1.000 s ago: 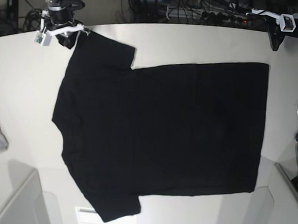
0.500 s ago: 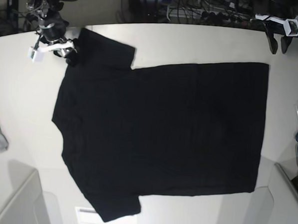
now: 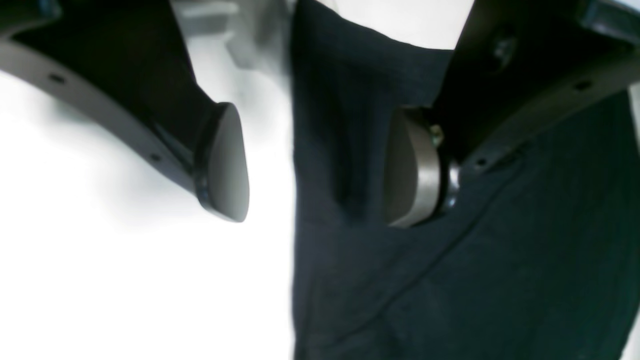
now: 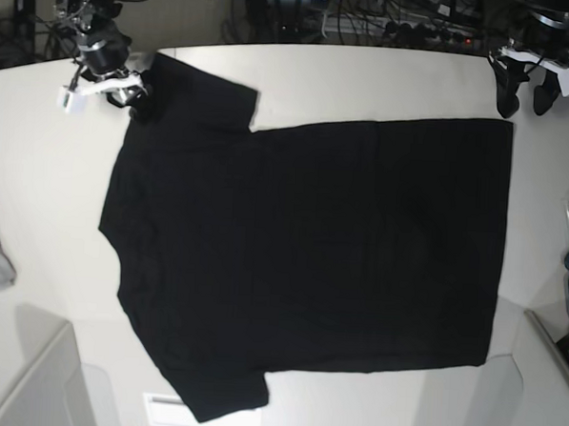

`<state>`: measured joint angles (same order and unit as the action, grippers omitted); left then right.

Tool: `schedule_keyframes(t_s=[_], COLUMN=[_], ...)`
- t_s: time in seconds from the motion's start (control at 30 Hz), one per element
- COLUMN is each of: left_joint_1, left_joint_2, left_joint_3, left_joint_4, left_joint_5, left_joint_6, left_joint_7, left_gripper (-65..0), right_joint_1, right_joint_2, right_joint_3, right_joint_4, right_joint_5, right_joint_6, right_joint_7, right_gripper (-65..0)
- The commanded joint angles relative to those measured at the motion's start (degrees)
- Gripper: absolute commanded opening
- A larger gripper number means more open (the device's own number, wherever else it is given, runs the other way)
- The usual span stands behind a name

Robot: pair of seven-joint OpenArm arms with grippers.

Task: Fold the T-shirt properly
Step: 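Lower both grippers to the shirt's shoulder corners and grasp them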

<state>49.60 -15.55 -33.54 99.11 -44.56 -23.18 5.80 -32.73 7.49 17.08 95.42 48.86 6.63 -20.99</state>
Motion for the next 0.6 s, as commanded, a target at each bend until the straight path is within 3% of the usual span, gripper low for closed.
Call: schedule_keyframes(t_s=[0.0,0.13,0.27,0.37,0.57], left_joint_1=[-0.07,-5.6,-10.09,-11.93,-14.57], left_joint_2=[1.0,4.34,4.96,4.96,4.96], left_joint_3=[-2.55,-12.48,-18.55,-19.78,-19.6], left_joint_4=[0.1,-1.48,-3.51,-5.53,-9.13], left_joint_5=[-0.59,-0.24,-0.15,-0.15,-0.15], left_joint_6=[-2.01,-7.99,-10.97,-12.64,-12.82], left_joint_7=[1.01,12.79,22.02,23.6,23.78], left_gripper=[-22.2,-22.2,-22.2,-22.2,-22.2], right_joint_1=[-0.46,-0.28,-0.19,-0.19,-0.19], right_joint_2=[0.29,0.38,0.29,0.29,0.56], right_joint_3=[-0.07,-3.15,-3.85,-4.11,-7.1], right_joint_4=[-0.52,-2.36,-3.86,-3.94,-4.21], right_joint_5=[-0.38,-0.38,-0.64,-0.73,-0.91], right_joint_6=[-0.35,2.82,2.9,3.08,3.08], right_joint_7=[-1.82,-1.82,-1.73,-1.73,-1.64], right_gripper=[-25.4,-25.5,-28.8,-30.0,-30.2])
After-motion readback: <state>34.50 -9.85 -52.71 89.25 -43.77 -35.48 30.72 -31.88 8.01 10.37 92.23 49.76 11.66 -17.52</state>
